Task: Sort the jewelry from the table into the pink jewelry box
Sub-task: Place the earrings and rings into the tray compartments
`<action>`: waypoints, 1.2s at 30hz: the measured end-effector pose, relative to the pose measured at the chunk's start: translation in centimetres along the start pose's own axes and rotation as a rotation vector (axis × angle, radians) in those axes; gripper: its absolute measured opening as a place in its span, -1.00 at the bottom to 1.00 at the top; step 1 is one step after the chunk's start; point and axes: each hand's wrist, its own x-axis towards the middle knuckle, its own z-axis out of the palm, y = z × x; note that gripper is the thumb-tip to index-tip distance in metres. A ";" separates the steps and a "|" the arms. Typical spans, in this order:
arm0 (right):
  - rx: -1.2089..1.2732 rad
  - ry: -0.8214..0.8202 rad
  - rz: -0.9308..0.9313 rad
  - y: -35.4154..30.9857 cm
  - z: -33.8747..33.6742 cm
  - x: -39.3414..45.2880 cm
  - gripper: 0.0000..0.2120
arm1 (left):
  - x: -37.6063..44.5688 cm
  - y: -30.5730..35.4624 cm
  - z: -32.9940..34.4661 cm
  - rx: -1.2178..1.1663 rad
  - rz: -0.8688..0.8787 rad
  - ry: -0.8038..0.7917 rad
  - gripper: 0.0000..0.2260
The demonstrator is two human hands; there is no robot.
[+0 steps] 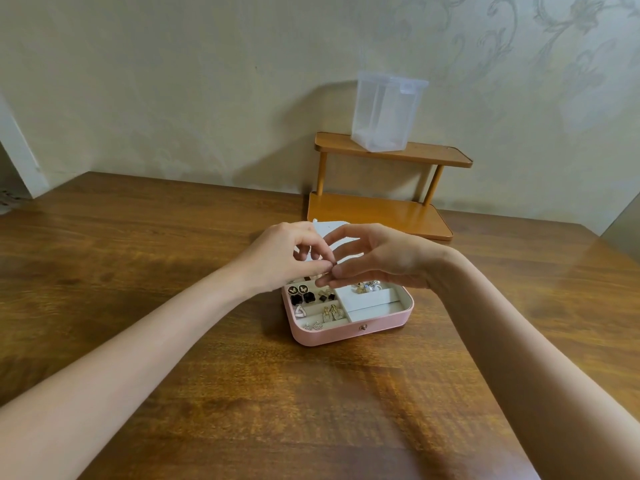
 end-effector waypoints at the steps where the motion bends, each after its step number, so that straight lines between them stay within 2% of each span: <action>1: -0.006 0.013 -0.004 0.0 -0.1 0.0 -0.66 | 0.0 -0.1 0.0 -0.026 0.006 -0.008 -0.88; 4: 0.017 0.052 -0.018 -0.1 -0.2 0.0 -0.73 | -0.2 -0.2 0.3 -0.090 0.014 -0.011 -0.84; 7: -0.003 0.075 -0.051 -0.2 -0.3 -0.2 -0.82 | -0.3 -0.3 0.6 -0.070 0.014 0.025 -0.88; 10: -0.003 0.206 -0.081 -0.4 -0.7 -0.3 -0.87 | -0.3 -0.5 0.6 -0.035 0.022 0.078 -0.87; 12: -0.044 0.267 -0.072 -0.3 -0.7 -0.3 -0.87 | -0.2 -0.6 0.6 0.020 0.036 0.104 -0.89; 15: -0.046 0.275 -0.071 -0.1 -0.1 0.0 -0.91 | -0.1 -0.7 0.9 0.141 0.040 0.156 -0.94; 19: -0.043 0.336 -0.109 0.1 0.8 0.8 -0.93 | 0.0 -0.7 1.1 0.283 0.016 0.193 -0.86; 24: -0.078 0.420 -0.153 0.1 1.7 2.3 -0.90 | 0.1 -1.4 0.9 0.365 0.007 0.277 -0.87; 28: -0.201 0.429 -0.180 -0.1 1.8 3.3 -0.92 | 0.0 -2.1 0.4 0.296 -0.040 0.269 -0.93; 36: -0.780 0.330 -0.162 -0.4 1.5 5.2 -0.96 | -0.8 -4.0 -1.0 0.201 -0.230 0.071 -0.98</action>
